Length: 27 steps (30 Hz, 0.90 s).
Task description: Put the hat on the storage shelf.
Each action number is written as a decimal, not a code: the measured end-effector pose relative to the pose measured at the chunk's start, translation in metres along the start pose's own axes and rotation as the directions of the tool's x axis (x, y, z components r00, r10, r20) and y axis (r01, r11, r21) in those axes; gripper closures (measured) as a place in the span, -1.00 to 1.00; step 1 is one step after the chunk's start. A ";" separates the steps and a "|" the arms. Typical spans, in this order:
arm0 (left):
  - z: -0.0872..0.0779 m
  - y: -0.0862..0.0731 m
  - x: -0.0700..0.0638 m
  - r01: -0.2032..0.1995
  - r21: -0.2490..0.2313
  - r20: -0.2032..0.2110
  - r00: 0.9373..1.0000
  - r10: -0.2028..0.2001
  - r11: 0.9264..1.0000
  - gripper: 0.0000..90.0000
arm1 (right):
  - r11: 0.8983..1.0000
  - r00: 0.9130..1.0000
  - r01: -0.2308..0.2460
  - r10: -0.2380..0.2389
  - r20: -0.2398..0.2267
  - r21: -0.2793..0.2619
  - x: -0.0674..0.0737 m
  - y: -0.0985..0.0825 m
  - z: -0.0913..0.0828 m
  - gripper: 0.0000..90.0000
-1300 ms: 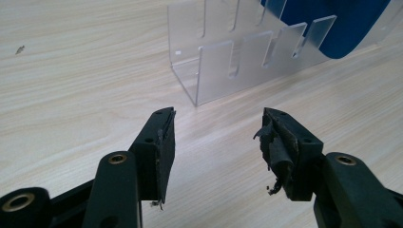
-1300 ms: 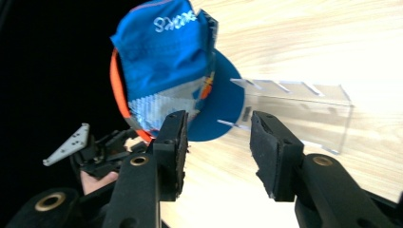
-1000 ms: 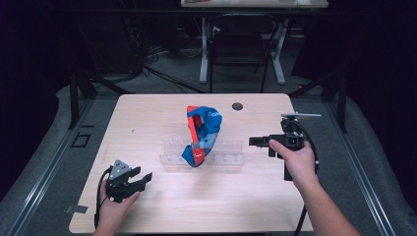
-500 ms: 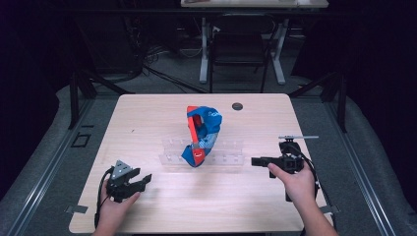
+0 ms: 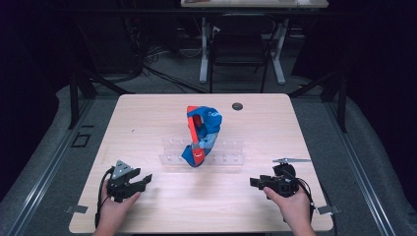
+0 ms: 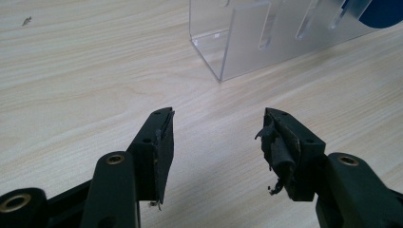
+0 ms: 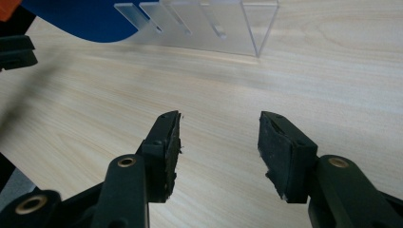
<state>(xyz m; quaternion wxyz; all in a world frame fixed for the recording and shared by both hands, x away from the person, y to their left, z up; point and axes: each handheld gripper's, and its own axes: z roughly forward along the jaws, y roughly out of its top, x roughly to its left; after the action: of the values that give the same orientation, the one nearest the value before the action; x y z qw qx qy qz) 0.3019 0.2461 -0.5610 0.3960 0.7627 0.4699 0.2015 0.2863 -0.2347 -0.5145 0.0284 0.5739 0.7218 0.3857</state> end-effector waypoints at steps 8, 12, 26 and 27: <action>0.000 0.000 0.001 0.007 0.005 0.001 1.000 -0.007 1.000 -0.01 | 0.999 1.000 -0.017 0.017 -0.001 -0.028 -0.008 -0.020 0.002 0.10; 0.000 -0.001 0.001 0.010 -0.006 0.003 1.000 -0.010 1.000 -0.01 | 0.998 1.000 -0.024 0.024 0.011 -0.061 -0.013 -0.029 0.001 0.10; 0.000 0.000 0.000 0.003 -0.005 0.009 1.000 -0.003 1.000 -0.02 | 0.994 0.999 -0.018 0.023 0.045 -0.111 -0.024 -0.045 0.003 0.08; 0.001 0.000 -0.001 -0.003 -0.005 0.003 1.000 0.003 1.000 -0.02 | 0.993 0.998 -0.021 0.027 0.049 -0.116 -0.024 -0.045 0.003 0.08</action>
<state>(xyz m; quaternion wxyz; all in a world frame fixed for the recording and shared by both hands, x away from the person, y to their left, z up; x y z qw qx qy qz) 0.3019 0.2453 -0.5613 0.3982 0.7627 0.4678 0.2021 0.2602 -0.2554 -0.5529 0.0753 0.5894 0.6904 0.4125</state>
